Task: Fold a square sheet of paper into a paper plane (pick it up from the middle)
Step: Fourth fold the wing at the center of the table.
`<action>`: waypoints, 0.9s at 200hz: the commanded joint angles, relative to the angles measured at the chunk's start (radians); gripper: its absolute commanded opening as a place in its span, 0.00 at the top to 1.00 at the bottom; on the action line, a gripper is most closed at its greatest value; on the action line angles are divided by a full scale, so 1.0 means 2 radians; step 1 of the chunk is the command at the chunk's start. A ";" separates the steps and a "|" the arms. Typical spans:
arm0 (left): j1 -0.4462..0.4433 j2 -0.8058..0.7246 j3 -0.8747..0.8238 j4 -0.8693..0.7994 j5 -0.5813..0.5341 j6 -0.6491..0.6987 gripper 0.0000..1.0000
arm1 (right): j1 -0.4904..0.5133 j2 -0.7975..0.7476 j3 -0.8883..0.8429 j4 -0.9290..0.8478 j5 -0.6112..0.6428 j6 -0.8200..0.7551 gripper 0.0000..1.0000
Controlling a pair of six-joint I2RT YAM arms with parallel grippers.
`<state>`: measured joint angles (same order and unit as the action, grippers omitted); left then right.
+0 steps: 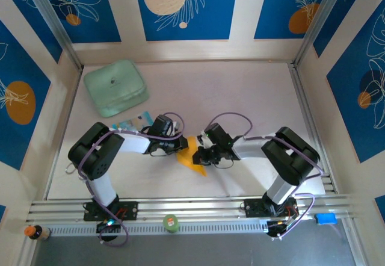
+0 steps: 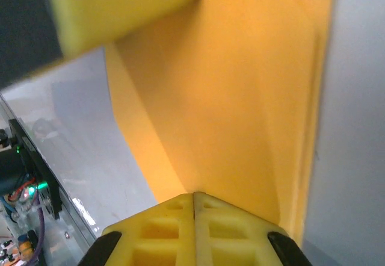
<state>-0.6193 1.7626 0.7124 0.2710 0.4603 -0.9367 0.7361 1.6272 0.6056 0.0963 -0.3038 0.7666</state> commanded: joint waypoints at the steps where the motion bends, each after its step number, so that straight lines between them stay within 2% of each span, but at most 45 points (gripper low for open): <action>1: 0.004 0.012 -0.019 -0.038 -0.036 -0.001 0.96 | 0.004 -0.022 -0.041 -0.040 -0.010 0.004 0.95; 31: 0.005 0.010 -0.020 -0.034 -0.035 -0.005 0.96 | 0.002 -0.049 -0.047 -0.052 -0.012 0.002 0.94; 58: 0.005 0.005 -0.021 -0.036 -0.035 -0.004 0.96 | 0.002 -0.061 -0.015 -0.061 -0.011 0.006 0.95; 118: 0.004 0.005 -0.018 -0.040 -0.034 0.000 0.96 | 0.002 -0.012 0.032 -0.026 -0.010 0.034 0.95; 156: 0.005 0.006 -0.019 -0.037 -0.036 -0.003 0.97 | -0.001 0.011 0.008 -0.038 -0.004 0.030 0.95; 180: 0.004 0.007 -0.019 -0.037 -0.036 -0.003 0.97 | 0.005 -0.009 -0.039 -0.019 -0.008 0.040 0.95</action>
<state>-0.6193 1.7615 0.7067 0.2806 0.4629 -0.9451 0.7364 1.6302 0.6102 0.0849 -0.3088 0.8230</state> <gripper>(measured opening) 0.064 0.050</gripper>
